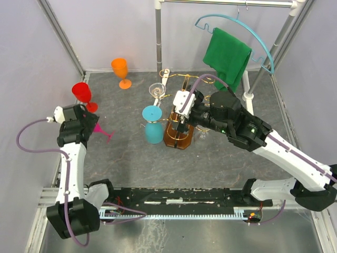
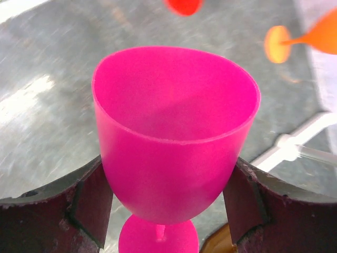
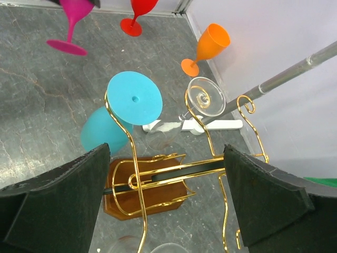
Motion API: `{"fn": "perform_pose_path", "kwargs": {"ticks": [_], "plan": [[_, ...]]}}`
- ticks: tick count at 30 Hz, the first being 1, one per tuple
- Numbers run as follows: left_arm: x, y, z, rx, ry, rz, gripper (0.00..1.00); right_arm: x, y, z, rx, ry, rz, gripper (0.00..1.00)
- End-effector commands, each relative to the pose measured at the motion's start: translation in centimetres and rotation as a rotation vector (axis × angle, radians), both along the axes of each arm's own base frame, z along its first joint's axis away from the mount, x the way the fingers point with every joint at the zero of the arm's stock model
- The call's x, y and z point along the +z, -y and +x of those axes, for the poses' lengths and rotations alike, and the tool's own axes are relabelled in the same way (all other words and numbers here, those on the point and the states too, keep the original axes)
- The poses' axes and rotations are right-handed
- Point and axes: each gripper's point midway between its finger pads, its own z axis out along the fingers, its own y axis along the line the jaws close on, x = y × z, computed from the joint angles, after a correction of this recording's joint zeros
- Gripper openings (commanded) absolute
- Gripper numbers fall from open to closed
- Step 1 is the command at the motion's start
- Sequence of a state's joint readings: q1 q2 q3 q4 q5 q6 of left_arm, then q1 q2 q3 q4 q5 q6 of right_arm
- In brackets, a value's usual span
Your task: Take the wine glass off the wine glass rack
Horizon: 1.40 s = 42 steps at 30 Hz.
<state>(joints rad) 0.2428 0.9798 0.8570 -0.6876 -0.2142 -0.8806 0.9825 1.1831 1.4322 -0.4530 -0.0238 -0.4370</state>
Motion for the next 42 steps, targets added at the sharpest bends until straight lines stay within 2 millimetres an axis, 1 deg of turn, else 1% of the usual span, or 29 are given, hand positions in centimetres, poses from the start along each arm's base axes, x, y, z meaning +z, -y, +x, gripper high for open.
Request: {"fn": "perform_pose_path", "kwargs": {"ticks": [1,5,8,11,13,16,19,22,25,29,30,32,34,37,39,42], "plan": [[7.1,1.4,4.7,-0.215,0.26,0.121,0.33,1.8,0.0,0.9,-0.06,-0.046,0.071,0.95],[9.9,3.4,6.9,-0.339,0.404,0.22,0.31,1.5,0.3,0.9,-0.07,-0.056,0.08,0.95],[10.8,5.8,8.4,-0.438,0.454,0.316,0.26,1.4,0.8,1.0,-0.086,-0.049,0.081,0.95],[10.6,7.4,9.6,-0.479,0.473,0.387,0.25,1.5,1.4,1.4,-0.112,-0.021,0.085,0.96],[9.9,8.5,10.5,-0.51,0.476,0.438,0.24,1.3,1.8,1.4,-0.123,-0.015,0.082,0.97],[8.9,9.5,12.0,-0.541,0.484,0.504,0.25,1.0,2.1,1.5,-0.131,-0.016,0.076,0.97],[7.6,9.5,13.7,-0.553,0.486,0.553,0.25,0.7,2.4,1.6,-0.141,-0.017,0.069,0.97],[6.9,9.3,15.4,-0.542,0.482,0.596,0.24,0.5,2.7,1.7,-0.152,-0.014,0.064,0.98],[6.9,9.2,17.0,-0.526,0.52,0.631,0.2,0.4,2.9,1.9,-0.16,-0.006,0.059,0.98],[7.9,9.1,18.6,-0.482,0.652,0.715,0.15,-0.1,3.1,2.2,-0.17,-0.012,0.047,0.98],[7.8,9.1,19.0,-0.483,0.664,0.742,0.14,-0.2,3.1,2.3,-0.171,-0.013,0.044,0.98],[7.2,9.2,20.0,-0.49,0.676,0.782,0.13,-0.5,3.1,2.5,-0.178,-0.019,0.04,0.98],[6.1,9.4,21.0,-0.507,0.677,0.811,0.12,-0.8,3.2,2.7,-0.184,-0.026,0.034,0.98],[5.1,10.4,22.0,-0.551,0.734,0.861,0.09,-1.1,3.4,3.0,-0.196,-0.032,0.03,0.98],[4.4,10.5,22.7,-0.56,0.744,0.904,0.09,-1.1,3.6,3.0,-0.201,-0.036,0.027,0.98],[3.3,10.8,23.6,-0.577,0.731,0.915,0.11,-1.3,4.0,3.2,-0.21,-0.037,0.016,0.99]]}}
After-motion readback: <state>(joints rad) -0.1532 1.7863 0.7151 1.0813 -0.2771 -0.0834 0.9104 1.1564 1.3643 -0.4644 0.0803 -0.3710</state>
